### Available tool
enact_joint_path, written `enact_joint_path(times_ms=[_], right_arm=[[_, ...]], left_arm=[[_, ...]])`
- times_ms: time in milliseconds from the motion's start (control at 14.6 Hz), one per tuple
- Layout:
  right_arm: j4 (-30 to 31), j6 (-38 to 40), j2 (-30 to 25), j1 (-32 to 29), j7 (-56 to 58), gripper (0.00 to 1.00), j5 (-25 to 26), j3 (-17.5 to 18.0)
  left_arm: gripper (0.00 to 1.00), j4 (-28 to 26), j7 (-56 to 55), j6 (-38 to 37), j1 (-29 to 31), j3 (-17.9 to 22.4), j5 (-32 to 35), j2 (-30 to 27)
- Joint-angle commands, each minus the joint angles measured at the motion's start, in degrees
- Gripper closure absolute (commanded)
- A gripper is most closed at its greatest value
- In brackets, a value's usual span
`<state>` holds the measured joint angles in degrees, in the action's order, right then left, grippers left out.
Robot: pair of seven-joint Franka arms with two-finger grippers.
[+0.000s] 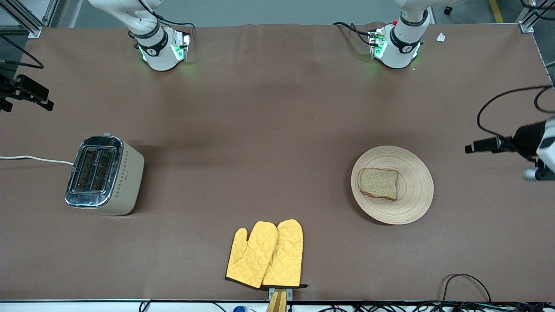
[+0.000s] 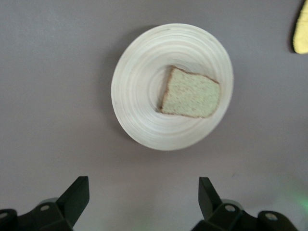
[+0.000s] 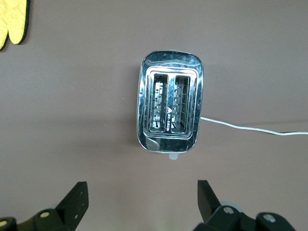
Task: Move plate and put bread in toaster
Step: 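Reach the left gripper to the rim of the wooden plate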
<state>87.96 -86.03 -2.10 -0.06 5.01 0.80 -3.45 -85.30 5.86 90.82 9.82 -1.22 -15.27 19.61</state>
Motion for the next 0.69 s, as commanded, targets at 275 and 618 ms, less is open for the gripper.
enact_joint_path(times_ms=[275, 618], right_arm=[[0.1, 0.2, -0.1, -0.9, 0.0, 0.0, -1.1, 0.5], [0.1, 0.2, -0.1, -0.9, 0.0, 0.0, -1.1, 0.5]], left_arm=[[0.0, 1.9, 12.2, 6.4, 4.4, -0.4, -10.6, 16.9], [0.0, 1.8, 25.1, 11.2, 6.2, -0.4, -14.9, 24.3]])
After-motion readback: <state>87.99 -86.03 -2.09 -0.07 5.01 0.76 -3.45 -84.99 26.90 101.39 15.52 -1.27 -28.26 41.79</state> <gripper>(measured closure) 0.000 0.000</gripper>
